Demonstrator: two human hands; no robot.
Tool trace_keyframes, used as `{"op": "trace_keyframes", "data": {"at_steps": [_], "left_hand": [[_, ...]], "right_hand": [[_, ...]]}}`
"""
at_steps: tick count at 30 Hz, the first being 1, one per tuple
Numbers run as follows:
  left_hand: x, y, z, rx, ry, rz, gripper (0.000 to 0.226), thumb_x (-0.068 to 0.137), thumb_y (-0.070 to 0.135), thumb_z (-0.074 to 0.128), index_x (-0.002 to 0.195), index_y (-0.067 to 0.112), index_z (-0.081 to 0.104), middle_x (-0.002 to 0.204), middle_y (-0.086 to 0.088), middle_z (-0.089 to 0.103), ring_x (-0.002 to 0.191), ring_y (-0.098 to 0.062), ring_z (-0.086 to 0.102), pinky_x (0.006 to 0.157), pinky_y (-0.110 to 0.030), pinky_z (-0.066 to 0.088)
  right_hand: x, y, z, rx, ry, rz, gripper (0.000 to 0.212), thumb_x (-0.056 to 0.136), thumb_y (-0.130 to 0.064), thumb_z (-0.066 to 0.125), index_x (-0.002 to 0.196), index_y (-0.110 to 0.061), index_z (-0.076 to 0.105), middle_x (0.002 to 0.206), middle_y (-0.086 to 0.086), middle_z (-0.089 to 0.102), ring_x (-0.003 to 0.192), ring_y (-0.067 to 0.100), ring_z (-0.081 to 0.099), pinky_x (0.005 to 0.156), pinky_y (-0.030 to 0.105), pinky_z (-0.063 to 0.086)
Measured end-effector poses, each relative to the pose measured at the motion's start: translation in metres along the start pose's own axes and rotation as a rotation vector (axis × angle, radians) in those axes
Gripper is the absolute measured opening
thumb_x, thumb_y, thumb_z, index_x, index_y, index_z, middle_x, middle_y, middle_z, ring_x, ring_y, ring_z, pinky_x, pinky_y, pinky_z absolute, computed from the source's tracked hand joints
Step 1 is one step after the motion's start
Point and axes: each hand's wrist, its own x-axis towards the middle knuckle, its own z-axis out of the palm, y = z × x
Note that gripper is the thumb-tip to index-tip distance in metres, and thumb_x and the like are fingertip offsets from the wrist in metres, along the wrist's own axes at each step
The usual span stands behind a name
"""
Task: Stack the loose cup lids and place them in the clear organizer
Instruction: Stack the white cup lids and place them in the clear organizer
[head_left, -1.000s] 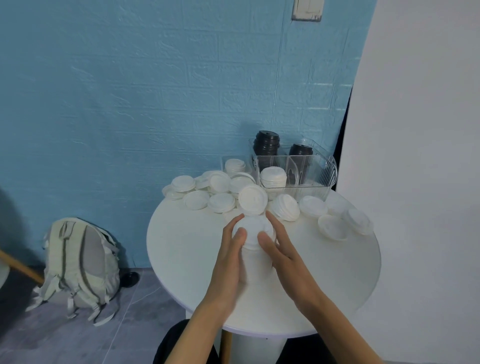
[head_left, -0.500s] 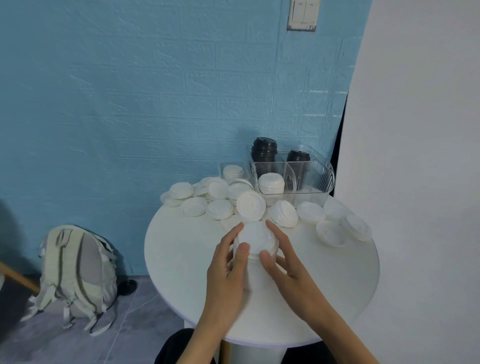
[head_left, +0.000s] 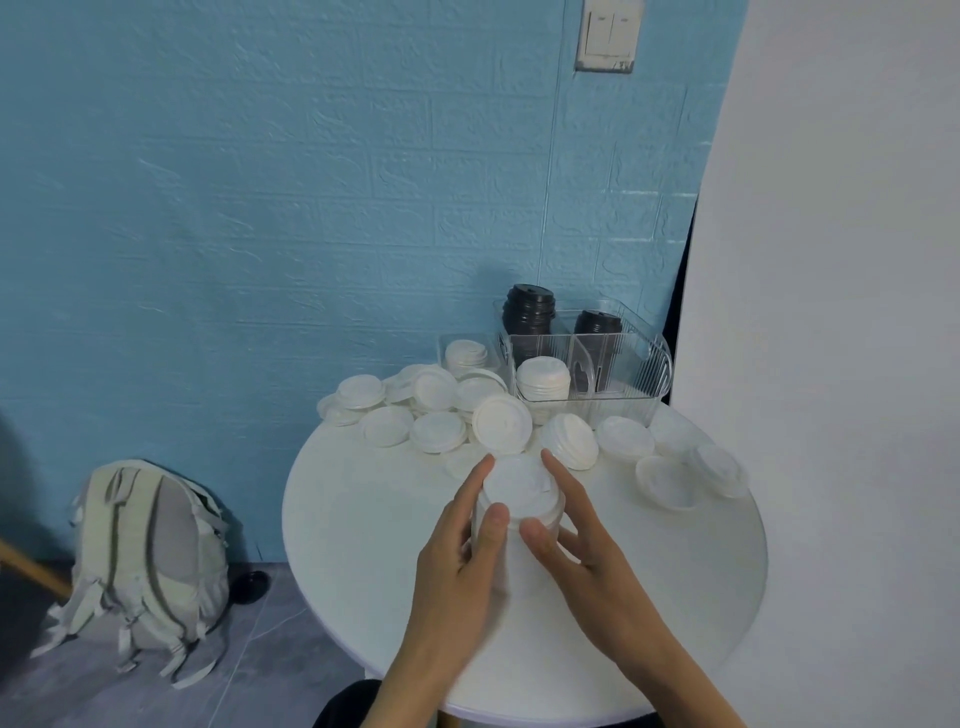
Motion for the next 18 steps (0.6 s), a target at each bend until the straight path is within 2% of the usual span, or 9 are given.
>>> {"op": "trace_keyframes", "data": {"at_steps": [3,5,7,9,12,14,16,18], "left_hand": [[0.013,0.004,0.007,-0.02,0.001,0.011,0.049,0.085,0.064,0.049,0.134,0.064,0.05,0.142,0.034,0.052,0.135,-0.002,0.051,0.102,-0.004,0.038],[0.028,0.009,0.011,-0.03,-0.002,0.029,0.046,0.09,0.063,0.052,0.136,0.062,0.05,0.145,0.029,0.053,0.135,-0.002,0.052,0.106,-0.011,0.041],[0.048,0.02,0.016,-0.039,-0.018,0.071,0.042,0.099,0.056,0.055,0.141,0.057,0.049,0.146,0.028,0.053,0.134,0.0,0.052,0.11,-0.02,0.043],[0.071,0.033,0.023,-0.057,-0.038,0.108,0.041,0.104,0.045,0.053,0.144,0.053,0.048,0.147,0.028,0.052,0.132,0.003,0.052,0.11,-0.023,0.044],[0.111,0.052,0.037,-0.082,-0.061,0.13,0.041,0.106,0.042,0.049,0.146,0.051,0.047,0.146,0.025,0.05,0.127,0.01,0.05,0.109,-0.019,0.044],[0.137,0.06,0.045,-0.05,-0.076,0.149,0.04,0.107,0.044,0.046,0.145,0.053,0.044,0.146,0.022,0.049,0.131,0.002,0.049,0.112,-0.025,0.042],[0.161,0.063,0.052,-0.023,-0.102,0.179,0.04,0.108,0.043,0.044,0.147,0.051,0.041,0.148,0.017,0.049,0.133,-0.004,0.047,0.112,-0.027,0.04],[0.181,0.062,0.057,0.04,-0.107,0.211,0.041,0.109,0.042,0.041,0.149,0.046,0.039,0.149,0.012,0.05,0.132,-0.007,0.048,0.11,-0.028,0.041]], "right_hand": [[0.011,-0.003,-0.006,-0.005,0.009,-0.016,0.062,0.09,-0.042,0.06,0.145,-0.056,0.033,0.122,-0.053,0.052,0.121,-0.012,0.056,0.091,0.006,0.045],[0.023,-0.008,-0.013,0.004,0.028,-0.032,0.064,0.09,-0.042,0.061,0.146,-0.054,0.035,0.127,-0.048,0.054,0.123,-0.008,0.058,0.098,0.013,0.049],[0.039,-0.014,-0.022,0.012,0.055,-0.056,0.065,0.09,-0.039,0.063,0.149,-0.05,0.036,0.137,-0.032,0.057,0.125,0.0,0.06,0.102,0.023,0.051],[0.062,-0.023,-0.034,0.014,0.074,-0.081,0.064,0.092,-0.038,0.063,0.15,-0.047,0.037,0.143,-0.019,0.056,0.124,0.005,0.062,0.1,0.026,0.054],[0.101,-0.042,-0.051,-0.031,0.087,-0.113,0.056,0.099,-0.033,0.061,0.148,-0.045,0.037,0.14,-0.025,0.051,0.116,-0.006,0.061,0.095,0.021,0.054],[0.127,-0.049,-0.064,-0.062,0.076,-0.118,0.052,0.101,-0.032,0.06,0.145,-0.046,0.036,0.135,-0.028,0.05,0.116,-0.012,0.056,0.102,0.026,0.051],[0.15,-0.049,-0.076,-0.105,0.067,-0.109,0.054,0.098,-0.046,0.063,0.145,-0.048,0.036,0.139,-0.026,0.05,0.128,-0.002,0.053,0.111,0.041,0.047],[0.169,-0.045,-0.087,-0.158,0.047,-0.098,0.069,0.087,-0.066,0.064,0.147,-0.051,0.033,0.147,-0.019,0.047,0.136,0.01,0.05,0.113,0.051,0.045]]}}
